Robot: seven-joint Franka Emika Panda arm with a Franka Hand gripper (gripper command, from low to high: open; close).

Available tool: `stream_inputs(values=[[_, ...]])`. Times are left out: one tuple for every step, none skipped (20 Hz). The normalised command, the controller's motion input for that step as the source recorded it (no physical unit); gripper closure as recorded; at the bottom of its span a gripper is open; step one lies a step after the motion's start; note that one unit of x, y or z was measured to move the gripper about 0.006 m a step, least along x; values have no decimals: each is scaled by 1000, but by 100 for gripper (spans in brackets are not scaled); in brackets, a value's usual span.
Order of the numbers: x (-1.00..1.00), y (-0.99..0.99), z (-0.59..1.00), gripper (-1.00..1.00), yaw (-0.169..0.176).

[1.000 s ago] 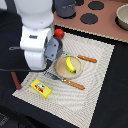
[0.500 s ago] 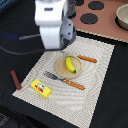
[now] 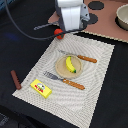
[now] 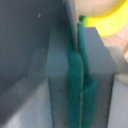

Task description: Interact with the objects in diverse but meaningful ways.

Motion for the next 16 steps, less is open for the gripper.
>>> stream_inputs(values=[[577,774,197,100,-28],[577,774,186,100,-27],[563,777,163,100,-26],[557,783,149,100,-25],[554,786,151,100,-25],[549,786,146,100,-25],[543,786,140,100,-27],[537,786,140,100,-28],[531,783,146,100,-31],[520,780,143,100,-33],[520,789,137,100,-32],[520,789,134,100,-32],[497,791,114,100,-34],[500,791,117,100,-35],[506,791,123,100,-35],[506,780,120,100,-35]])
